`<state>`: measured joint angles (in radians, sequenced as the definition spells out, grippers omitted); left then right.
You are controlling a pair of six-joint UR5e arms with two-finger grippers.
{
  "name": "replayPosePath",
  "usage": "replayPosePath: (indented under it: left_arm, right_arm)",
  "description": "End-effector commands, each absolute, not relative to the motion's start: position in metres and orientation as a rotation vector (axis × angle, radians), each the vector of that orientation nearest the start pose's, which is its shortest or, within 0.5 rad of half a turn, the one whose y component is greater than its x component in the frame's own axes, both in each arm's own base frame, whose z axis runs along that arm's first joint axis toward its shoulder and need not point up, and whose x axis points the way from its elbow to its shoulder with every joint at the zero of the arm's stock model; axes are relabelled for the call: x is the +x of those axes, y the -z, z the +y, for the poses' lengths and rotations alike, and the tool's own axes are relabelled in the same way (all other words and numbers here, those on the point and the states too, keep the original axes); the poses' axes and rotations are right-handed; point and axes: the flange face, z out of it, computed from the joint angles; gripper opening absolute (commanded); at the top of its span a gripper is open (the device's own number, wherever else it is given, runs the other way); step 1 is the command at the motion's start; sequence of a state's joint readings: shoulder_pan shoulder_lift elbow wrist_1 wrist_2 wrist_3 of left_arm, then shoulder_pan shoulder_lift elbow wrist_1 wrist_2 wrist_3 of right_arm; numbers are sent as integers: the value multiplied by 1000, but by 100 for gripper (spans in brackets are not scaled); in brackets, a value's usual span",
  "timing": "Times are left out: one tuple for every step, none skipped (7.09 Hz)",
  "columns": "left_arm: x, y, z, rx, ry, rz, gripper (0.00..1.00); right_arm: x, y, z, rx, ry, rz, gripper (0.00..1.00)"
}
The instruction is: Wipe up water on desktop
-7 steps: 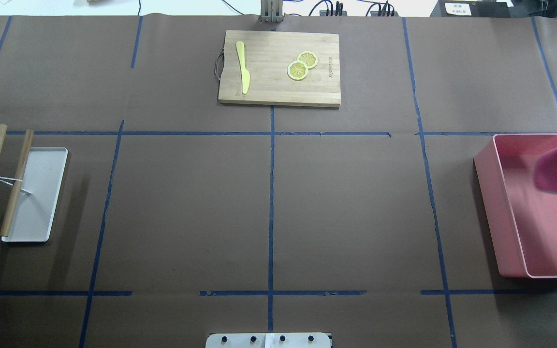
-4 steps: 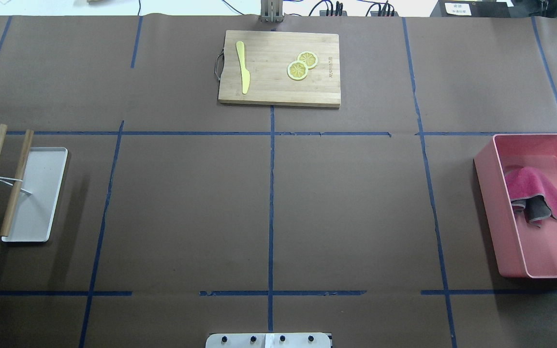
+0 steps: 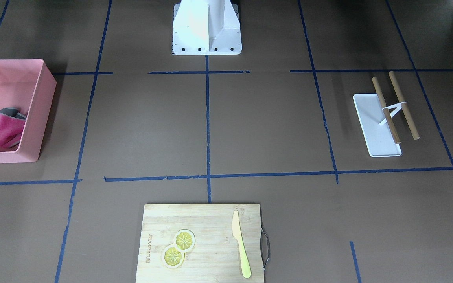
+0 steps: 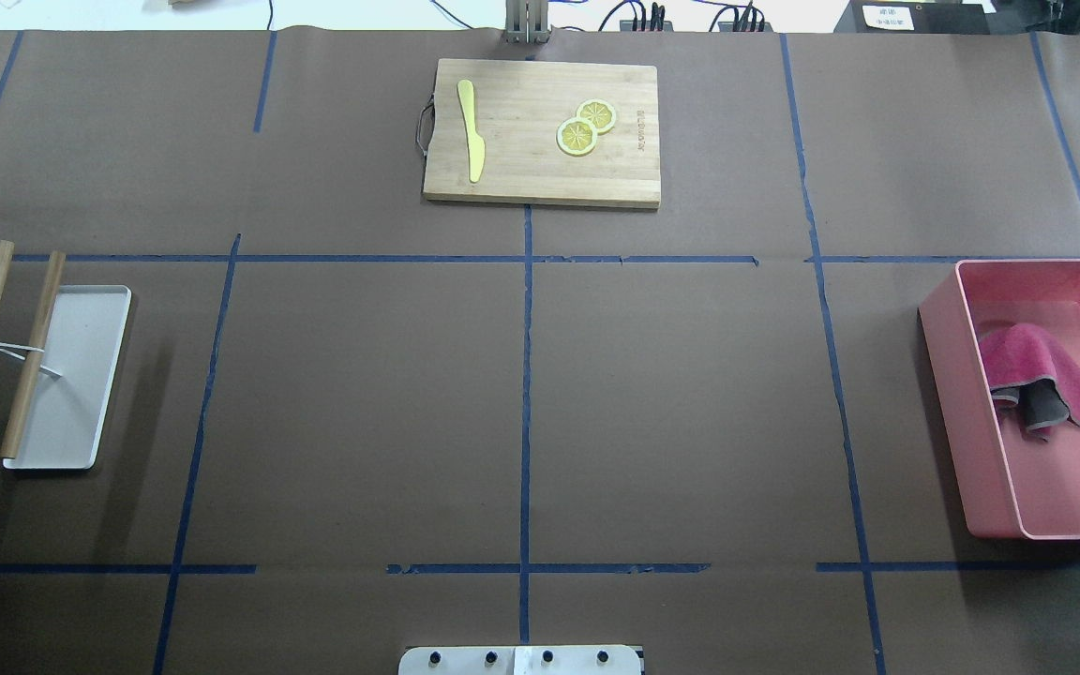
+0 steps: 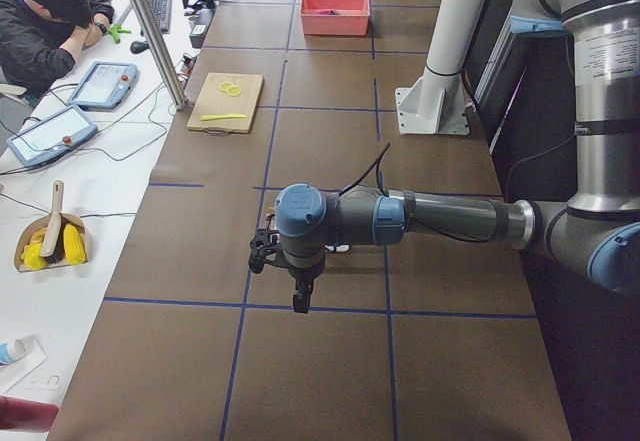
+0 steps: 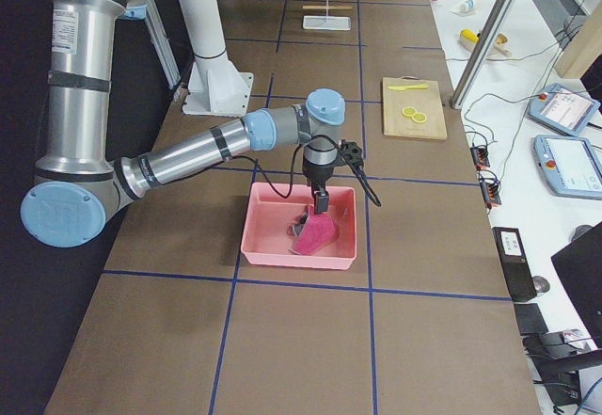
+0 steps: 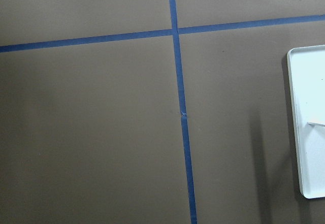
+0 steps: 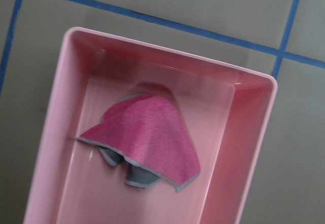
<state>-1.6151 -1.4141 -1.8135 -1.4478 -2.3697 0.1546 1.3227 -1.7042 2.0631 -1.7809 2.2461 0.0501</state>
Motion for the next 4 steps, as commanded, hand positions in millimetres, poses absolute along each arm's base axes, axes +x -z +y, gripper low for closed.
replayPosePath:
  left_arm:
    - [-80,-618,-418,53,-99,794,100]
    - [-81,-621,-418,46,-92,793,100]
    - [-81,-625,-417,38,-90,790,100]
    - [-81,-620,-420,48,-93,789,100]
  right_arm:
    - [36,-565,-409,40,220,-700,100]
    - [73,-584,-399,38,132,-735,100]
    - [91,-614,-363,-14,60,-731,100]
    - [93,-614,-358,-18,38,-733,100]
